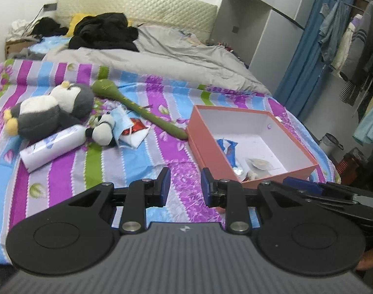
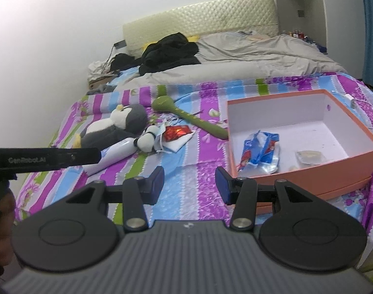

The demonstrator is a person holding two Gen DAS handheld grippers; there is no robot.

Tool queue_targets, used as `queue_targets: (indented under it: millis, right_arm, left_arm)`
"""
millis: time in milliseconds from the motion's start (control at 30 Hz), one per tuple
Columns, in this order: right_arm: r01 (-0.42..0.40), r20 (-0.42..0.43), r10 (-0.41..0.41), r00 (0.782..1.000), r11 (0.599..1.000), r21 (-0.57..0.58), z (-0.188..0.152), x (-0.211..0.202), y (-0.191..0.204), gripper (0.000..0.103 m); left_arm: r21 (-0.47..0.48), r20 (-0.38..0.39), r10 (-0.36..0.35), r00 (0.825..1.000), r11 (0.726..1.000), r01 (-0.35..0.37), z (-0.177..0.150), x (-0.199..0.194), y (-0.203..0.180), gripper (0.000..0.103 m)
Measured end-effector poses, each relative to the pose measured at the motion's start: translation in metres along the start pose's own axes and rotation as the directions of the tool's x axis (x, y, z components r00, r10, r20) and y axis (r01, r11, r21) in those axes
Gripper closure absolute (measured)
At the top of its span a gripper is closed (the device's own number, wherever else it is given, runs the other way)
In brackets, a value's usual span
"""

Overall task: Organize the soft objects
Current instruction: 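Move both open tools back from the box toward the item pile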

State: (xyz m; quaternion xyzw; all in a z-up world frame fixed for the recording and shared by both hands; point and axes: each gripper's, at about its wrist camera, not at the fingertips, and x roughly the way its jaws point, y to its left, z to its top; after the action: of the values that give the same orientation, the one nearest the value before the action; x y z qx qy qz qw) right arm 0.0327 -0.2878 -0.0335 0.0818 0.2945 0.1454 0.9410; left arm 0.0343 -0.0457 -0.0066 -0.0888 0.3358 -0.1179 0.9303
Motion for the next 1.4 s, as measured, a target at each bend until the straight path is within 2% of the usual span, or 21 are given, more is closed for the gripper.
queue_targets:
  millis: [300, 733, 833, 1200, 1400]
  right_arm:
    - [-0.02, -0.037, 0.02, 0.999, 1.0, -0.003, -0.005, 0.022, 0.012, 0.054]
    - [-0.045, -0.069, 0.045, 0.997, 0.999, 0.0, 0.015, 0.076, 0.016, 0.054]
    - [-0.046, -0.084, 0.045, 0.995, 0.999, -0.006, 0.021, 0.095, 0.016, 0.054]
    - [-0.058, -0.147, 0.062, 0.987, 0.998, 0.029, 0.042, 0.189, 0.008, 0.054]
    - [-0.083, -0.16, 0.095, 0.983, 0.993, 0.082, 0.064, 0.246, 0.002, 0.054]
  left_arm:
    - [-0.045, -0.051, 0.033, 0.998, 0.998, -0.035, -0.007, 0.02, 0.022, 0.072]
    - [-0.126, -0.105, 0.072, 0.992, 0.988, -0.085, 0.018, 0.077, 0.068, 0.07]
    - [-0.144, -0.116, 0.074, 0.99, 0.985, -0.091, 0.026, 0.098, 0.079, 0.066]
    - [-0.207, -0.136, 0.089, 0.987, 0.972, -0.116, 0.066, 0.185, 0.122, 0.065]
    - [-0.221, -0.139, 0.082, 0.987, 0.969, -0.111, 0.078, 0.228, 0.142, 0.058]
